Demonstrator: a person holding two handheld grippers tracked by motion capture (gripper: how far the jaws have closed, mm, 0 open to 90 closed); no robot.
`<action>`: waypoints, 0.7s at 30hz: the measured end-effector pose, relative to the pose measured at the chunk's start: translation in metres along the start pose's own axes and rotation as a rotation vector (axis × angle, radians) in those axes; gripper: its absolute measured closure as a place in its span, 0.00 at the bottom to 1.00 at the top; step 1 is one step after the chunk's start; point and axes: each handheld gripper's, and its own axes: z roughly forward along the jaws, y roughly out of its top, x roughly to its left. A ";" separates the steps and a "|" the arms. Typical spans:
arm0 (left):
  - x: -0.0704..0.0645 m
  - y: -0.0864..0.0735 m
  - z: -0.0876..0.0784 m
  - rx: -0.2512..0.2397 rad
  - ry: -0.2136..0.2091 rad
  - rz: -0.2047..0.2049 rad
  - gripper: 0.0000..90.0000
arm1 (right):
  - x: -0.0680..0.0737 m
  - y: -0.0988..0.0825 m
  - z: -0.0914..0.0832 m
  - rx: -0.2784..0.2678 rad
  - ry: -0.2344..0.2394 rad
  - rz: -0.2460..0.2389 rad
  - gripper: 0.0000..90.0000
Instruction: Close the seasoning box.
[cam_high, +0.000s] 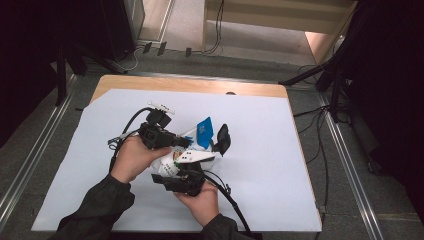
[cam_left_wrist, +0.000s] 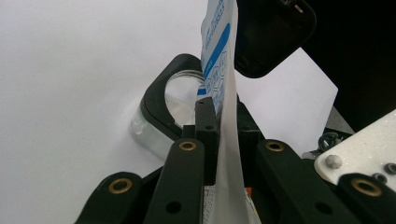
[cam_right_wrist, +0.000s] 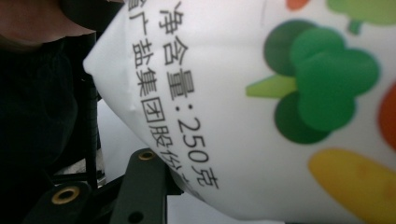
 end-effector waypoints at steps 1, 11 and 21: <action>0.000 0.000 0.000 0.001 -0.002 0.002 0.96 | 0.000 0.000 0.000 0.000 0.003 0.003 0.74; 0.001 0.000 0.000 -0.001 -0.007 -0.002 0.96 | -0.002 0.001 -0.002 -0.013 0.033 0.045 0.76; 0.001 -0.002 -0.001 -0.003 -0.019 -0.006 0.95 | -0.003 0.001 -0.003 -0.018 0.054 0.065 0.76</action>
